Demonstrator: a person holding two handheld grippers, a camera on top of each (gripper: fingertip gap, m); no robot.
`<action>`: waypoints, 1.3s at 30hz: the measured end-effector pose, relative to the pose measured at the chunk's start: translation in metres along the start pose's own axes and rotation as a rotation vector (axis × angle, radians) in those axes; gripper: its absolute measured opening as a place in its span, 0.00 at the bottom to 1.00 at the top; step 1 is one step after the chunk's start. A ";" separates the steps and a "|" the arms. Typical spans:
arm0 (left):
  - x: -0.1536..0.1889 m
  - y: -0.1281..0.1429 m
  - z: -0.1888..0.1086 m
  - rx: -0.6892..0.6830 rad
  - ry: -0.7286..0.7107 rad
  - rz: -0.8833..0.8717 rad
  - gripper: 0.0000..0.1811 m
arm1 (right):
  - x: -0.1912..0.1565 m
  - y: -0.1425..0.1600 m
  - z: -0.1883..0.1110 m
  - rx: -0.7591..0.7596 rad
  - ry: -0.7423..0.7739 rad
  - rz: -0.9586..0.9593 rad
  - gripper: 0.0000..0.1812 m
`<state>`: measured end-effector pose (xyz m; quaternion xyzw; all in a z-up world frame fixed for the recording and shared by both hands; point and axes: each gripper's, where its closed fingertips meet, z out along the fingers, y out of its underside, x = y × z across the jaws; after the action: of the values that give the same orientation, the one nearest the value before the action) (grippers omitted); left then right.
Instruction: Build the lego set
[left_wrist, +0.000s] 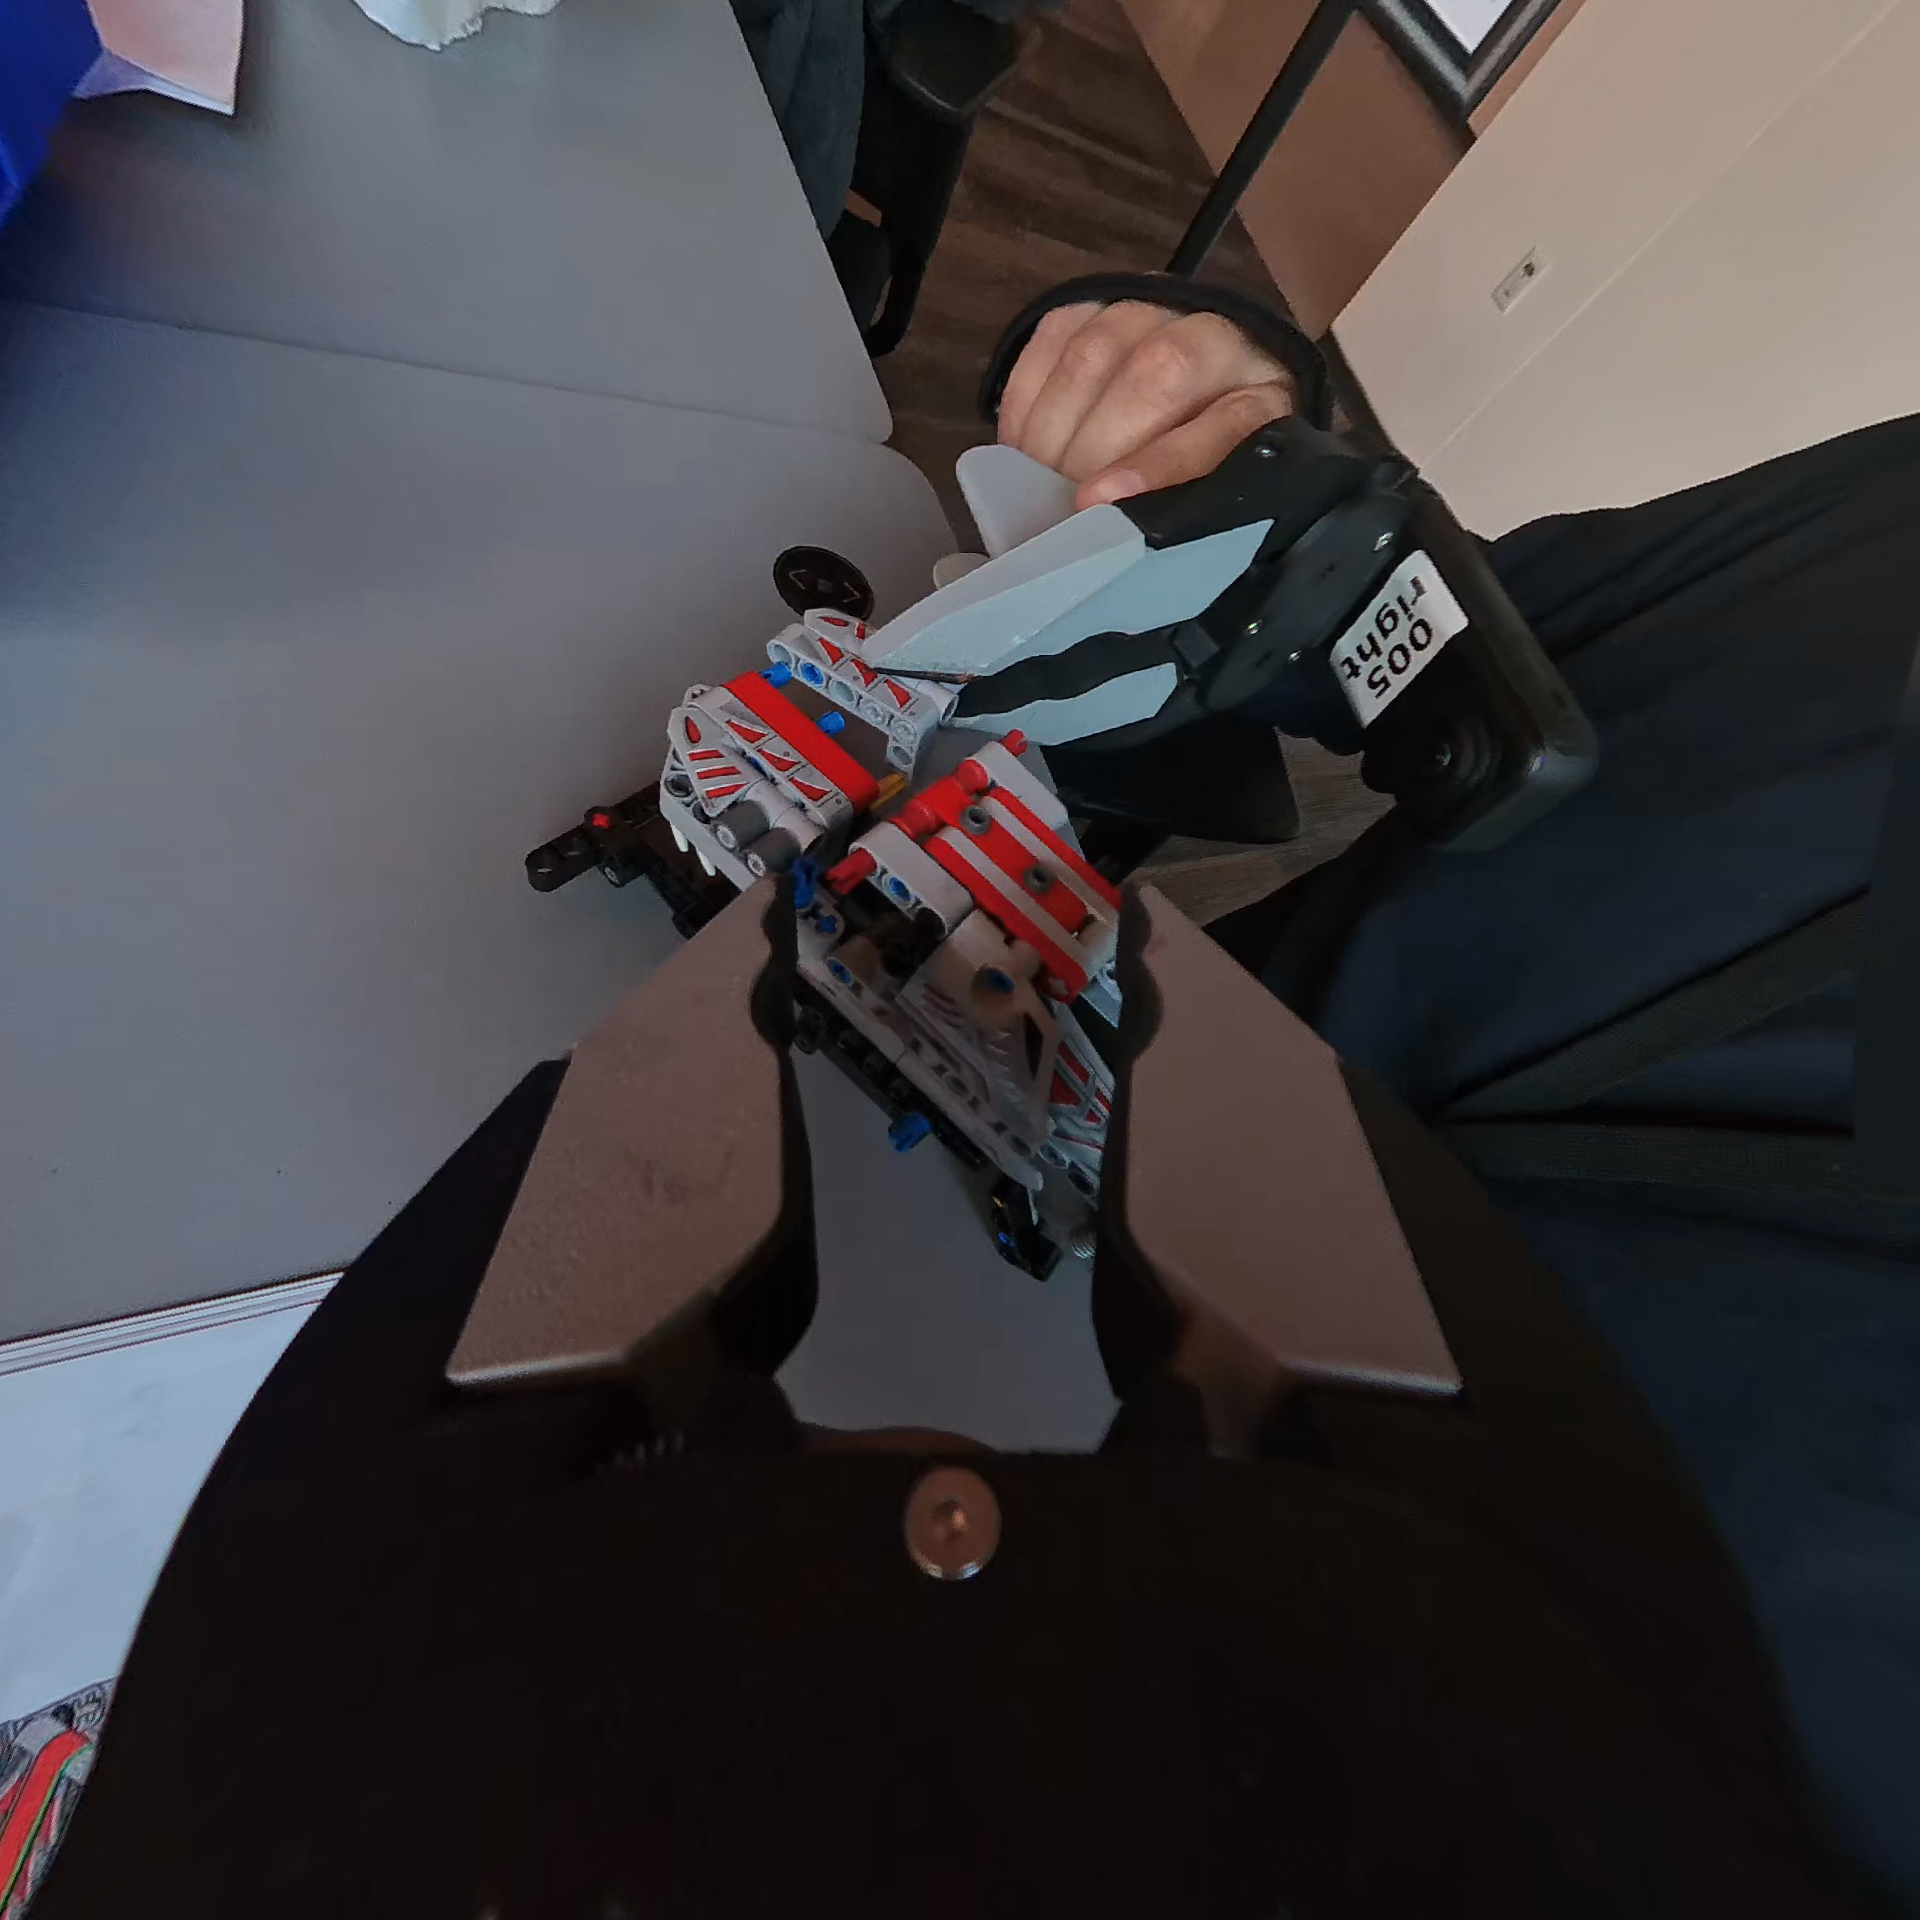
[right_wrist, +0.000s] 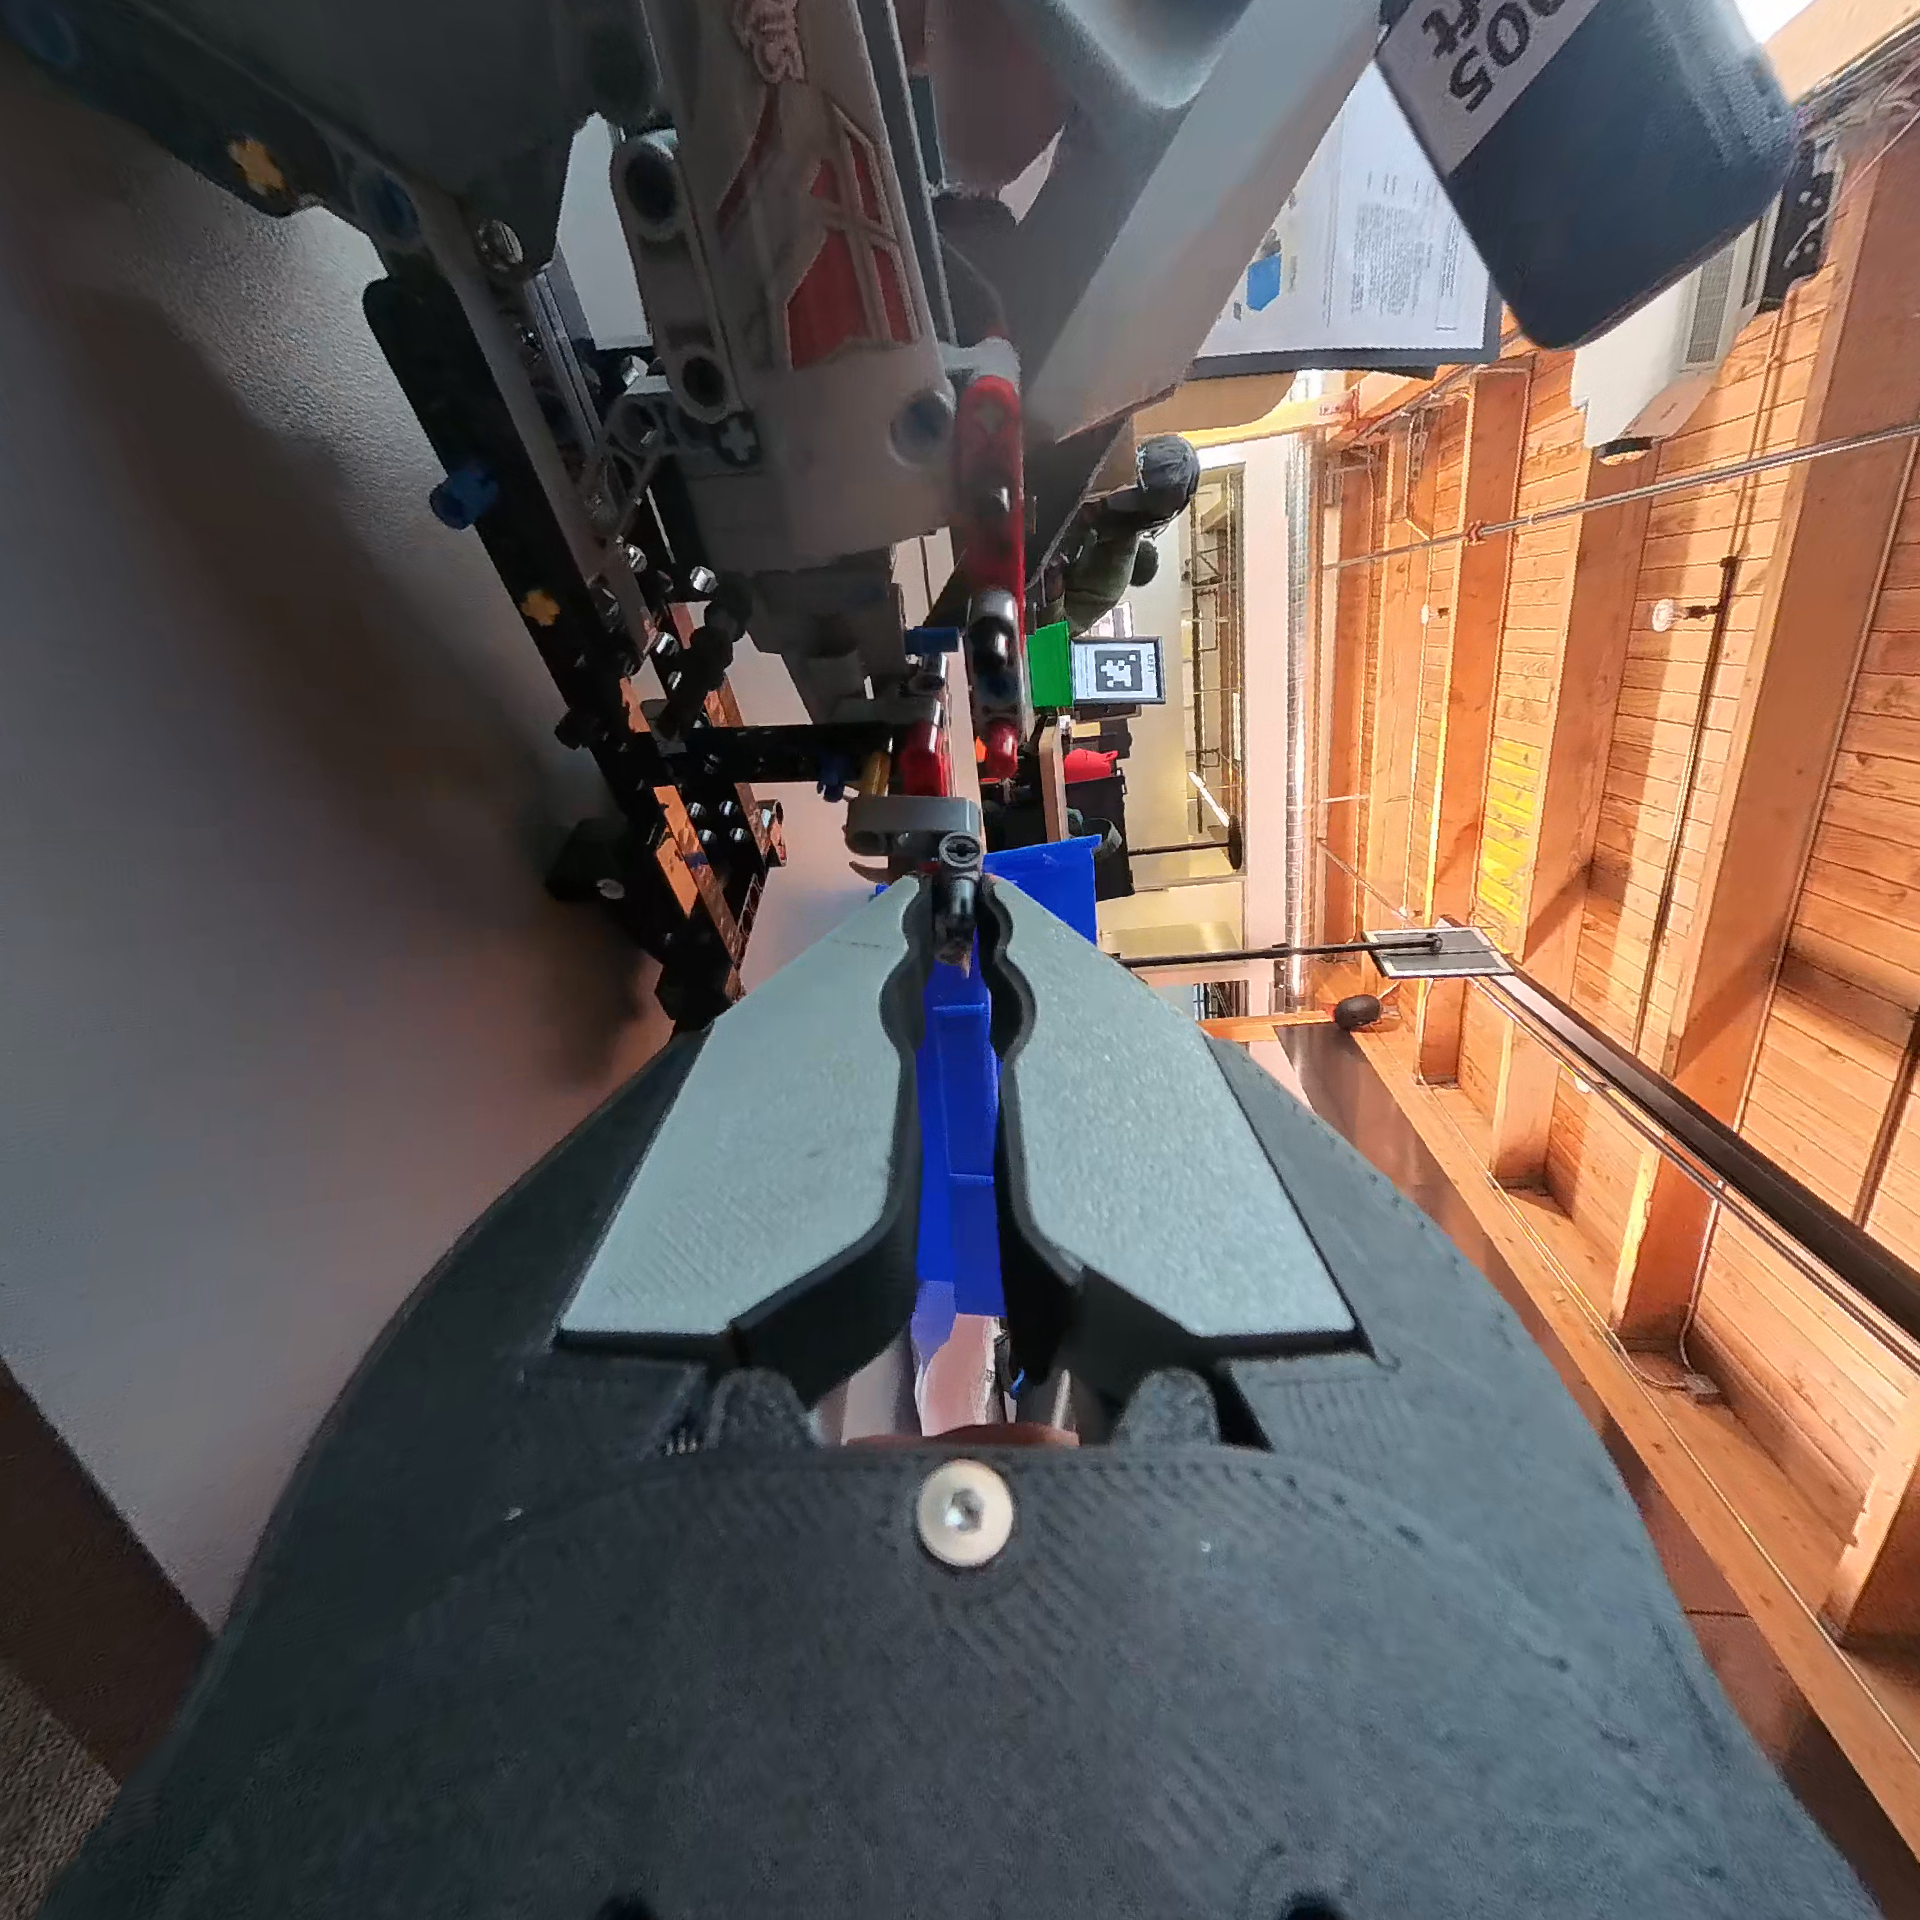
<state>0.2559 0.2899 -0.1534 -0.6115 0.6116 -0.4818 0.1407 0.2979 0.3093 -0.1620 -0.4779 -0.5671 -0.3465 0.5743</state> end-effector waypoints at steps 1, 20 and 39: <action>0.000 0.000 0.000 0.003 0.005 -0.003 0.33 | 0.000 0.000 0.000 -0.002 0.001 -0.001 0.02; -0.001 0.002 -0.002 0.021 0.056 -0.045 0.31 | -0.003 -0.003 0.000 0.004 -0.001 -0.016 0.07; 0.001 0.003 -0.002 0.007 0.071 -0.041 0.31 | -0.003 -0.001 -0.003 0.006 -0.007 -0.038 0.11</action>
<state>0.2519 0.2897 -0.1543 -0.6060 0.6018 -0.5082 0.1113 0.2978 0.3062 -0.1648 -0.4665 -0.5792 -0.3542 0.5670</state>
